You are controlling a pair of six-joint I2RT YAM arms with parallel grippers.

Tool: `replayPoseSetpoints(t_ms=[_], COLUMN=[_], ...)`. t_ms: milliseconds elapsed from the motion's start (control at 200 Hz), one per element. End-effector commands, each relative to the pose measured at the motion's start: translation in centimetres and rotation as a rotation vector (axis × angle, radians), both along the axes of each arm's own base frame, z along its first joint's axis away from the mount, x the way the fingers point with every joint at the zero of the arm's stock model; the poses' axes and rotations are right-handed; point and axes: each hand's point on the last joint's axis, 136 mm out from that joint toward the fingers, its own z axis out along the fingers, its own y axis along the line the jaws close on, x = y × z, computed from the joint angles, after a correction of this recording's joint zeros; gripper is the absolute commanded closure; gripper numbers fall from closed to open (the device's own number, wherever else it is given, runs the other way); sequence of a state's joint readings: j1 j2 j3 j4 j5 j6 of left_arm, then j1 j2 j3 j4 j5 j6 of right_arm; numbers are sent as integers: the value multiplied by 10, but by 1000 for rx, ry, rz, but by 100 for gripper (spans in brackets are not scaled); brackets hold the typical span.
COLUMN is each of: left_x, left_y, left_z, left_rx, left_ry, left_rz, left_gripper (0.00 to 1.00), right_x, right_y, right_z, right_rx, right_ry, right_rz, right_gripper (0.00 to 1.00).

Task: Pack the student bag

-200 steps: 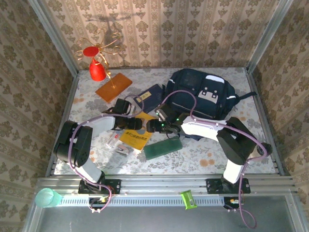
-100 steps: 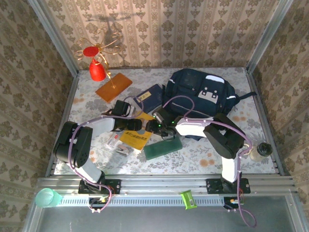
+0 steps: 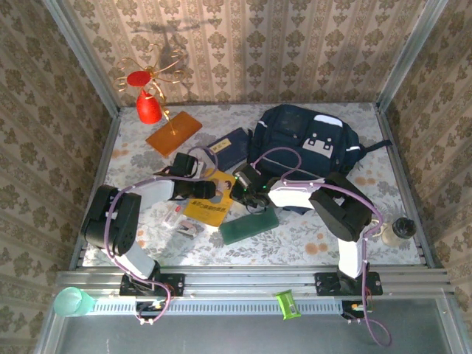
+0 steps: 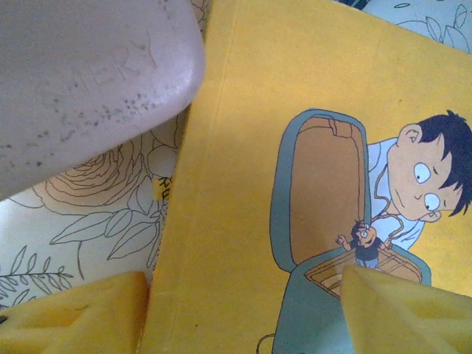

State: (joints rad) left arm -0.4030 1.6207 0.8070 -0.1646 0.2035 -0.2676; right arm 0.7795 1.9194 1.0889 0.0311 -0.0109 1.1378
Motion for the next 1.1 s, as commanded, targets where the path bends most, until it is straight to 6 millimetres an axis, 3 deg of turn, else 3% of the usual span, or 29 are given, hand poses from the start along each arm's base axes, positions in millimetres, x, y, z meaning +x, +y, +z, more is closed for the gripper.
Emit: replayPoseSetpoints(t_ms=[0,600,935,1095], left_x=[-11,-8,-9,-9], left_y=[-9,-12,-13,-14], left_z=[-6,-5,-5,-4], left_rx=[-42,-53,-55,-56], left_ry=[37,39,41,41], left_rz=[-38,-42,-46,-49], left_gripper=[30,30,30,31], right_x=[12,9,6,9], right_y=[34,43,37,27], right_z=[38,75,57,44], right_rx=[173,268,182,91], right_ry=[-95,-224,-205,-201], right_rz=[13,51,44,31], right_gripper=[88,80,71,73])
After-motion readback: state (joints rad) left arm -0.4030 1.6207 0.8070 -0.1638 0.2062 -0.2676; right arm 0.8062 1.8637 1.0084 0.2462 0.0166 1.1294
